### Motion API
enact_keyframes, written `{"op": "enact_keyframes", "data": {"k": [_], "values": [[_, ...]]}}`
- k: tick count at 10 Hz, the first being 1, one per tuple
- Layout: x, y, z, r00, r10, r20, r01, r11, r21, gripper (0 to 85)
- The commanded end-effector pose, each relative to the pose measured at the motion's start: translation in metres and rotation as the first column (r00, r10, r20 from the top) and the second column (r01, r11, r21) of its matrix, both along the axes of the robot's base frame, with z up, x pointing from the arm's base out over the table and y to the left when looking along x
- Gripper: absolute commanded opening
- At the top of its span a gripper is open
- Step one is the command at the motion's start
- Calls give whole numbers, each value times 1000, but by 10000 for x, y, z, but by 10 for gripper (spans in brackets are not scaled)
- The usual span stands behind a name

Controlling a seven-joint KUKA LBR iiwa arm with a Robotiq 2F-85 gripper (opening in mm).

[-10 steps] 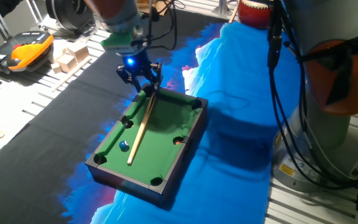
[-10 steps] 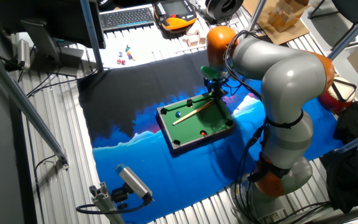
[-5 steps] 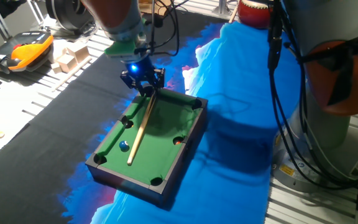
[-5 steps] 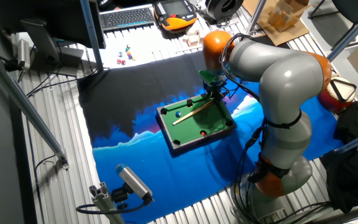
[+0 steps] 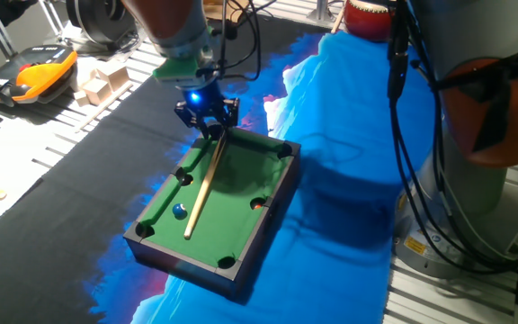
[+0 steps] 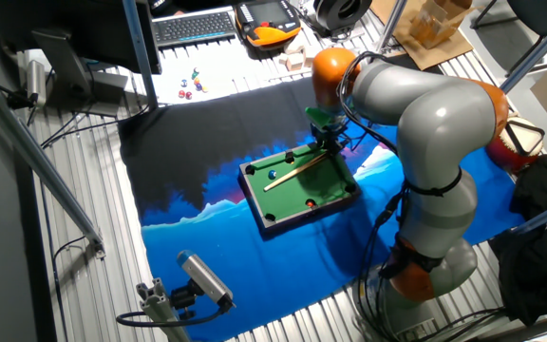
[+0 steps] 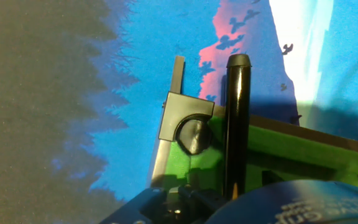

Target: Hit the pool ball

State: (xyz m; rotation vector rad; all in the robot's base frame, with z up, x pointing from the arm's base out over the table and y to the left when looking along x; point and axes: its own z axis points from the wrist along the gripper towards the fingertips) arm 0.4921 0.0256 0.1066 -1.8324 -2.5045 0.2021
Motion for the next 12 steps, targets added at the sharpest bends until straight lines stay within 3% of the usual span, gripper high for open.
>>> {"op": "enact_keyframes", "data": {"k": [1,3,5,7,8,9,10,12], "values": [[22,12,18,1000,0,5,0,1000,11,510],[37,17,23,1000,7,-6,-7,1000,-7,510],[54,20,44,1000,8,7,-8,1000,22,510],[54,20,44,1000,11,6,-11,1000,25,510],[54,20,44,1000,2,23,-3,998,58,510],[54,20,44,999,-19,45,14,995,100,340],[54,20,44,998,-27,52,21,993,114,340],[54,20,44,999,-25,41,22,996,87,340]]}}
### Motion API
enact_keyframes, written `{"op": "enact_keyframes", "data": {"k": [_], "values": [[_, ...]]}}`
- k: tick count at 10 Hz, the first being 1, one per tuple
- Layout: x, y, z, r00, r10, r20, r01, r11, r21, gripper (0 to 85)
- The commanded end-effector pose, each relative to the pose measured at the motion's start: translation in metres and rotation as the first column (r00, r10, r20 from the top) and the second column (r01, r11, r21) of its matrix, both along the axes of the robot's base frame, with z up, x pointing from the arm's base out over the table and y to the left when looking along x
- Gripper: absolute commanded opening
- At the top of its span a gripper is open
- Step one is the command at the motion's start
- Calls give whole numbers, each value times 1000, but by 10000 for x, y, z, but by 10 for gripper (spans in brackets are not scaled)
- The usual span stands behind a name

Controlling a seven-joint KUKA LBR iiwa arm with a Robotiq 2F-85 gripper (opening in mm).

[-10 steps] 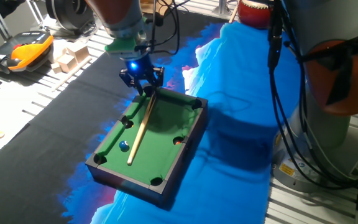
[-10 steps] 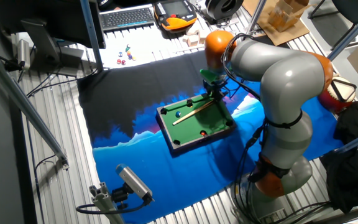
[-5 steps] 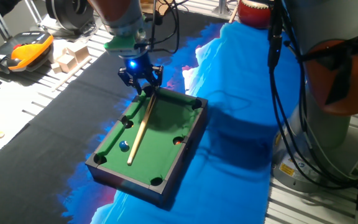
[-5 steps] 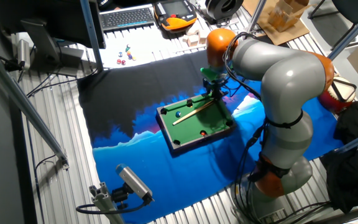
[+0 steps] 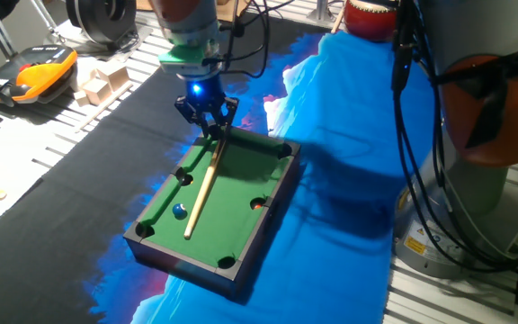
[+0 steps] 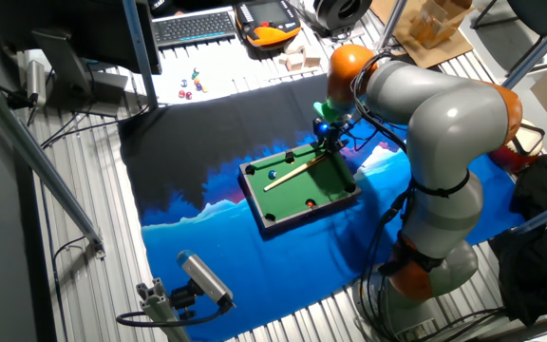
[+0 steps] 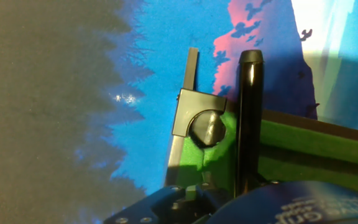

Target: Hit the pool ball

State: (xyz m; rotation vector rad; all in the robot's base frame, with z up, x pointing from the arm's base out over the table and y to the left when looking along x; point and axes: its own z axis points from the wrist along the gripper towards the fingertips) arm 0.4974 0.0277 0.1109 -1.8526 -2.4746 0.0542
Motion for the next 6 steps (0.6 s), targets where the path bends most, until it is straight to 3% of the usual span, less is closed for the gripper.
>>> {"op": "enact_keyframes", "data": {"k": [1,2,6], "values": [[1,-1,1,1000,-7,3,7,1000,0,340],[1,-1,1,1000,-16,15,16,1000,16,340],[1,-1,1,999,-23,23,23,999,24,340]]}}
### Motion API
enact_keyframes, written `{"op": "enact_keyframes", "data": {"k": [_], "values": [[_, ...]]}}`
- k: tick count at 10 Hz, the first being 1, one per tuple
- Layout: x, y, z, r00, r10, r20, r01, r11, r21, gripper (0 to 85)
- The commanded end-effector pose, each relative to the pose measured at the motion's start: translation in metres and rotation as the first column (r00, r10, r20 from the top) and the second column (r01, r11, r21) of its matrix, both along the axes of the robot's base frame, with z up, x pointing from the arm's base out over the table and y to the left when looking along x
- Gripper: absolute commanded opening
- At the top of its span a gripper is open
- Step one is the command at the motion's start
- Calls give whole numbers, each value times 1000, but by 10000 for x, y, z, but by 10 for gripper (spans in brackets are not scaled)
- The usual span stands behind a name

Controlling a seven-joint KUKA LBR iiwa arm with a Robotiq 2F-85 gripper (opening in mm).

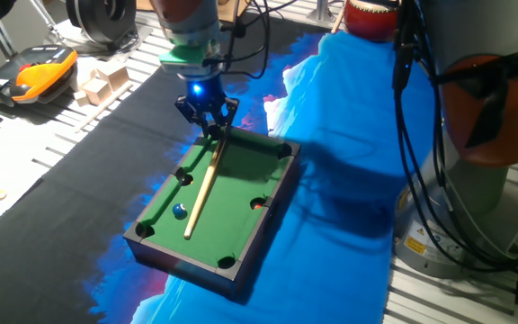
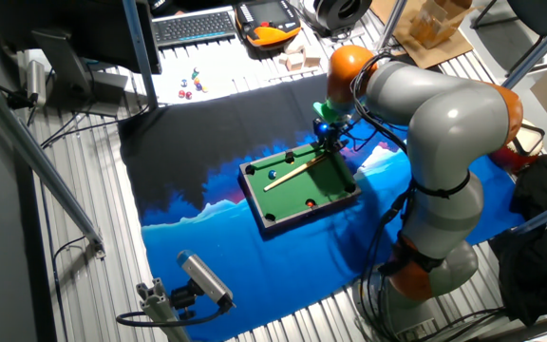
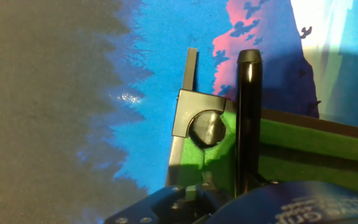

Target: Hit the pool ball

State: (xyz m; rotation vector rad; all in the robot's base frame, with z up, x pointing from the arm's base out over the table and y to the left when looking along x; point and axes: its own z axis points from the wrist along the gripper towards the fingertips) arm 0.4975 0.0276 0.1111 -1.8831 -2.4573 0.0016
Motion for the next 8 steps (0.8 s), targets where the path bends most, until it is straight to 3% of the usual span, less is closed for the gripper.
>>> {"op": "enact_keyframes", "data": {"k": [1,2,4,8], "values": [[0,1,0,1000,-8,6,8,1000,6,340],[-62,-12,15,1000,-8,11,8,1000,16,510],[-152,-9,61,1000,-10,12,9,1000,19,510],[-227,-8,14,1000,-17,8,17,1000,6,510]]}}
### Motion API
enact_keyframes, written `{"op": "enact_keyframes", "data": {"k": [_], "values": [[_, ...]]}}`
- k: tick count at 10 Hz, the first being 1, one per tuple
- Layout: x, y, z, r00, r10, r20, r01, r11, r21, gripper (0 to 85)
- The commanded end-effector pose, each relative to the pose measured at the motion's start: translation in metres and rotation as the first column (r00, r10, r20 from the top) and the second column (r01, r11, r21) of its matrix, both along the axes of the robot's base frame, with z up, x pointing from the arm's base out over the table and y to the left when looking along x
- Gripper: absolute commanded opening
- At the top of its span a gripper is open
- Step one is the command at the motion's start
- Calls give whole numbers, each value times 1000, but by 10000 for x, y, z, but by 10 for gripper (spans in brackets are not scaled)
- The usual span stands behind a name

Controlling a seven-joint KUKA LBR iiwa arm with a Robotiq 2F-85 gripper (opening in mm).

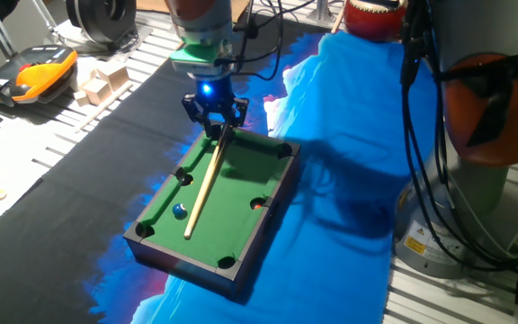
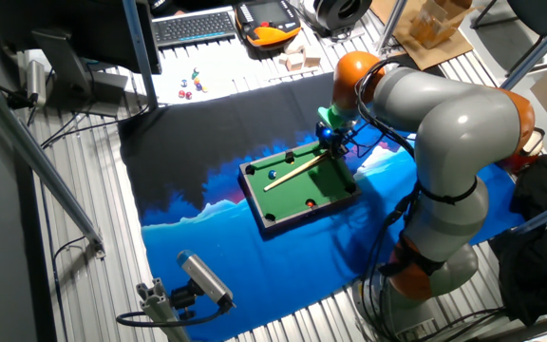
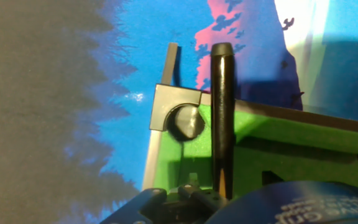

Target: Hit the pool ball

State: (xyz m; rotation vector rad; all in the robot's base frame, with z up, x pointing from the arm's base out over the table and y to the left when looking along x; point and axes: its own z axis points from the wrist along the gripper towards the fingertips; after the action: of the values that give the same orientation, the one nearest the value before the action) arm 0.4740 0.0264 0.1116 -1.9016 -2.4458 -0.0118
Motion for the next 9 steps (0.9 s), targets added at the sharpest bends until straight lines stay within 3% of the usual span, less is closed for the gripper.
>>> {"op": "enact_keyframes", "data": {"k": [1,5,6,9], "values": [[-24,-3,-23,1000,2,-1,-2,1000,-4,510],[-18,-39,-56,1000,-4,0,4,1000,-7,510],[-2,-52,-73,1000,-3,0,3,1000,-8,340],[32,-48,-109,1000,-16,2,16,1000,-14,340]]}}
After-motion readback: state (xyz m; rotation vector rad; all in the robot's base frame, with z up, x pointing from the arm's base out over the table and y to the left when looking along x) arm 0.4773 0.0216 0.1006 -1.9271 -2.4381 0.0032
